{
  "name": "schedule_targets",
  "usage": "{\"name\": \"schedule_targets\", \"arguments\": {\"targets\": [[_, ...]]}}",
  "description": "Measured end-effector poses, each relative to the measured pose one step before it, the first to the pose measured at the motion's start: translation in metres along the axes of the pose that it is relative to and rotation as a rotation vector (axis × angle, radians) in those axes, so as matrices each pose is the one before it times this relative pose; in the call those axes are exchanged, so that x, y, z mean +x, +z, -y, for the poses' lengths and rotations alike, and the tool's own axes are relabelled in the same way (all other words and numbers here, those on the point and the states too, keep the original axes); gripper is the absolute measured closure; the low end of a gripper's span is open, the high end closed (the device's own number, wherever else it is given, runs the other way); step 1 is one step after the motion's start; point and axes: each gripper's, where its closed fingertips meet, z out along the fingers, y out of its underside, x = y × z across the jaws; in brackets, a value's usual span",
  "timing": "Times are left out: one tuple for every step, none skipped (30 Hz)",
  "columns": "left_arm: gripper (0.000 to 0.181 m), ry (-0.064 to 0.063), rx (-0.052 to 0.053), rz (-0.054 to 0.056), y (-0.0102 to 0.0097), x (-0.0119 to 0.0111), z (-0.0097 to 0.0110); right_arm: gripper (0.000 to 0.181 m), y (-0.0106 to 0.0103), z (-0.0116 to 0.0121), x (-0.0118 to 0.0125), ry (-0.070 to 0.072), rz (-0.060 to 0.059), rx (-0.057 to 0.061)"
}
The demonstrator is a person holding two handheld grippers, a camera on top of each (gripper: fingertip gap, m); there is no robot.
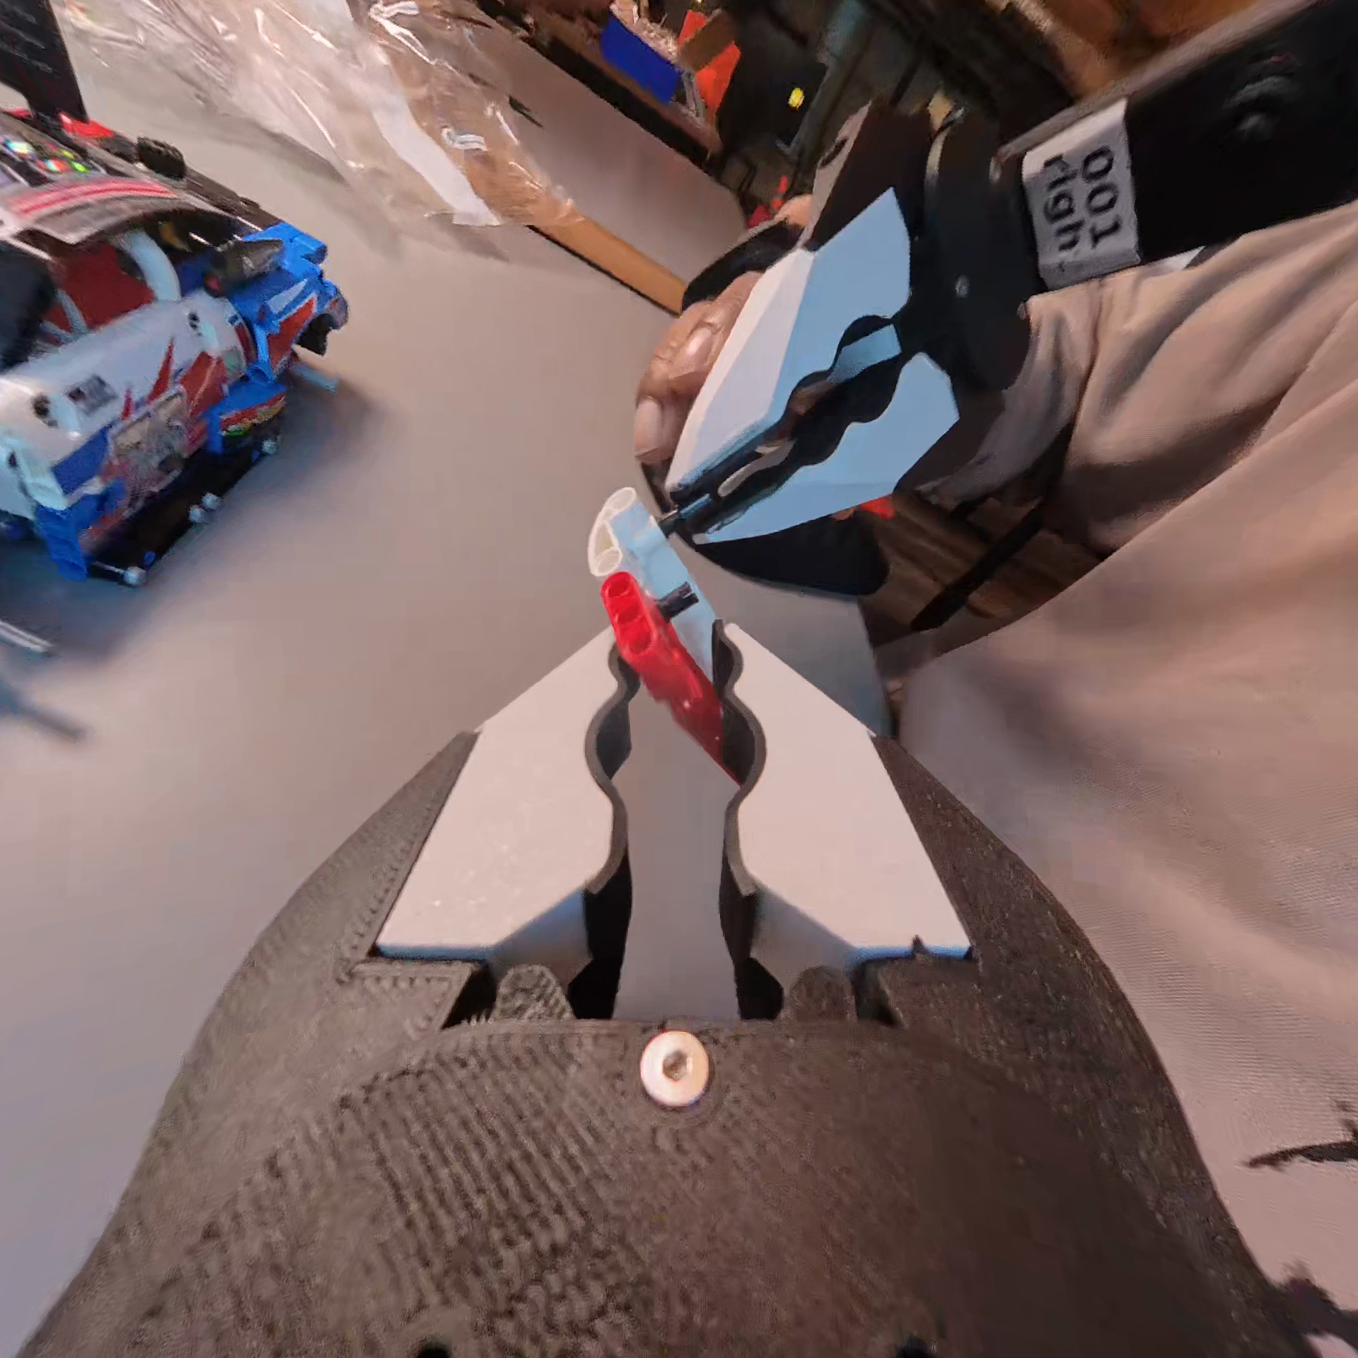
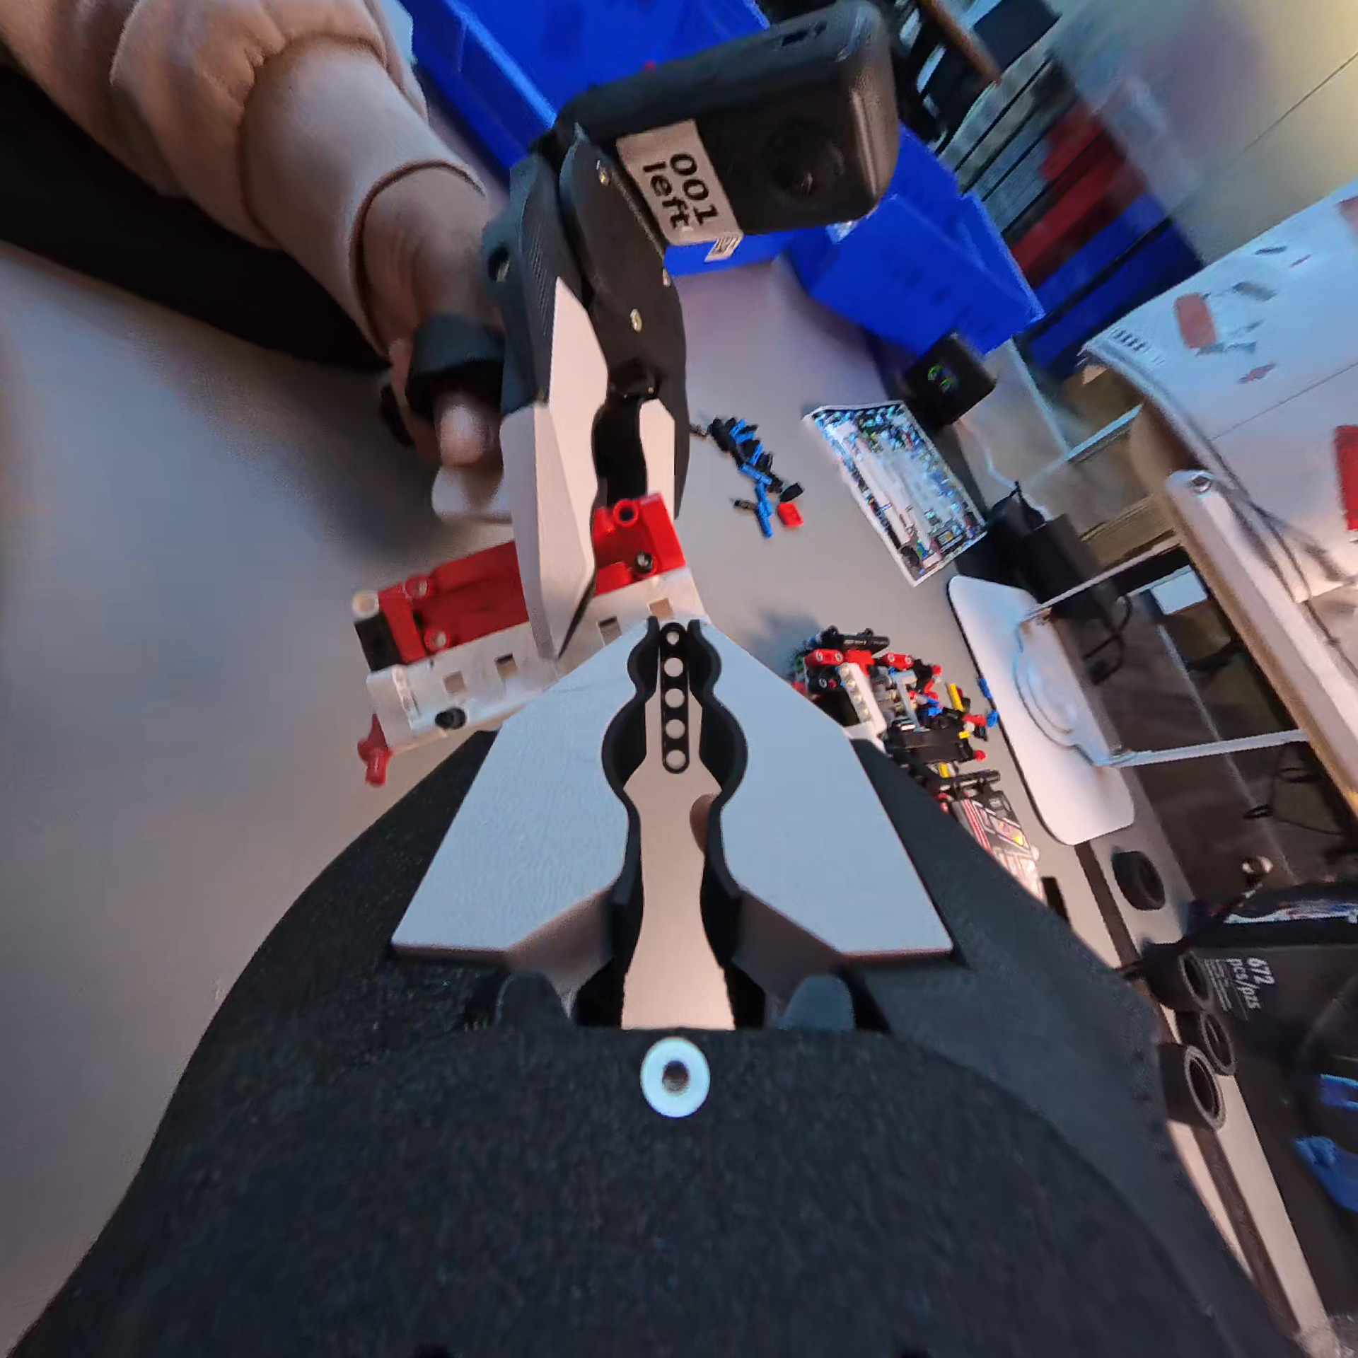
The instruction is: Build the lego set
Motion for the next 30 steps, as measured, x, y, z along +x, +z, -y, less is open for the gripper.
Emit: {"name": "schedule_targets", "arguments": {"targets": [[0.169,0.0779,-0.0164,0.0517,0.00031,-0.00319,-0.00098,0.176,-0.00059,0.00437,-0.00189,0.0060,0.0066,0.0287],[0.176,0.0850,0.0018,0.0564,-0.00201,-0.00328,0.00239,0.166,-0.00133,0.00345,-0.00466,0.0266,0.0373,0.0250],[0.176,0.0917,0.0102,0.0324,-0.00314,-0.00015,0.00373,0.152,-0.00214,0.00279,-0.00492,0.0336,0.0521,0.0207],[0.176,0.0933,0.0134,0.0016,-0.00285,0.00421,0.00348,0.138,-0.00294,0.00172,-0.00259,0.0368,0.0470,0.0158],[0.176,0.0706,0.0051,0.0281,-0.00180,0.00013,0.00224,0.131,-0.00346,0.00160,-0.00071,0.0344,0.0417,0.0138],[0.176,0.0543,-0.0092,0.0318,-0.00037,-0.00132,0.00019,0.129,-0.00322,0.00266,0.00196,0.0307,0.0243,0.0186],[0.176,0.0362,-0.0018,0.0097,0.00053,0.00121,0.00133,0.131,-0.00216,0.00373,-0.00164,0.0237,0.0399,0.0182],[0.176,0.0231,0.0144,-0.0022,0.00075,0.00294,0.00367,0.131,-0.00027,0.00374,-0.00164,0.0140,0.0272,0.0114],[0.176,0.0190,0.0127,0.0021,0.00112,0.00234,0.00372,0.132,0.00142,0.00259,-0.00185,-0.0071,0.0156,0.0050],[0.176,0.0215,0.0016,0.0009,0.00147,0.00235,0.00220,0.134,0.00243,0.00086,-0.00180,-0.0284,0.0041,-0.0035],[0.176,0.0232,0.0050,0.0001,0.00121,0.00277,0.00249,0.139,0.00280,-0.00038,-0.00293,-0.0395,0.0052,-0.0061],[0.176,0.0160,0.0128,0.0002,0.00073,0.00253,0.00355,0.145,0.00289,-0.00230,-0.00266,-0.0356,0.0034,-0.0169],[0.176,0.0187,-0.0048,0.0075,0.00031,0.00063,0.00071,0.153,0.00136,0.00150,-0.00381,-0.0241,0.0135,0.0089],[0.176,0.0259,-0.0014,0.0017,-0.00068,0.00100,0.00079,0.156,0.00062,0.00261,-0.00271,-0.0023,0.0092,0.0189],[0.175,0.0293,-0.0090,0.0063,-0.00073,0.00084,-0.00033,0.156,0.00067,0.00045,-0.00083,-0.0015,0.0014,0.0073],[0.175,0.0341,-0.0135,0.0063,-0.00023,0.00130,-0.00096,0.157,0.00057,-0.00066,-0.00107,-0.0093,0.0021,0.0013],[0.175,0.0245,-0.0115,0.0060,0.00032,0.00159,-0.00065,0.162,0.00030,-0.00011,0.00014,-0.0134,-0.0073,0.0014],[0.175,0.0226,-0.0061,0.0119,-0.00016,0.00010,-0.00013,0.162,0.00010,-0.00029,-0.00050,-0.0020,0.0012,-0.0007],[0.175,0.0167,-0.0032,0.0111,-0.00048,-0.00047,0.00061,0.162,-0.00010,0.00055,0.00002,0.0002,-0.0017,0.0037],[0.175,0.0181,-0.0055,0.0067,-0.00031,-0.00006,0.00039,0.162,-0.00022,0.00073,-0.00003,-0.0059,-0.0012,0.0019],[0.174,0.0167,-0.0072,0.0010,-0.00024,0.00036,-0.00039,0.162,0.00004,-0.00012,-0.00046,-0.0029,0.0014,-0.0011],[0.174,0.0008,-0.0069,-0.0044,0.00019,0.00047,-0.00159,0.162,0.00065,-0.00124,-0.00056,-0.0001,-0.0001,-0.0024],[0.174,-0.0171,-0.0095,-0.0065,0.00098,-0.00028,-0.00348,0.162,0.00137,-0.00298,0.00021,0.0086,-0.0040,-0.0095],[0.175,-0.0381,-0.0079,-0.0040,0.00149,-0.00187,-0.00441,0.162,0.00186,-0.00433,0.00177,0.0163,-0.0111,-0.0178],[0.176,-0.0634,0.0041,-0.0094,0.00132,-0.00282,-0.00295,0.162,0.00166,-0.00374,0.00337,0.0219,-0.0168,-0.0112],[0.176,-0.0849,0.0173,-0.0171,0.00080,-0.00271,-0.00069,0.162,0.00004,-0.00157,0.00383,0.0239,-0.0131,0.0029],[0.176,-0.1056,0.0257,-0.0128,-0.00017,-0.00435,0.00137,0.153,-0.00163,0.00050,0.00422,0.0229,-0.0093,0.0168],[0.176,-0.1177,0.0350,-0.0049,-0.00139,-0.00599,0.00311,0.138,-0.00305,0.00150,0.00623,0.0307,-0.0203,0.0231],[0.176,-0.1189,0.0437,-0.0155,-0.00226,-0.00482,0.00432,0.135,-0.00337,0.00048,0.00639,0.0308,-0.0219,0.0176],[0.176,-0.1131,0.0423,-0.0242,-0.00235,-0.00332,0.00433,0.137,-0.00289,-0.00050,0.00657,0.0255,-0.0306,0.0169]]}}
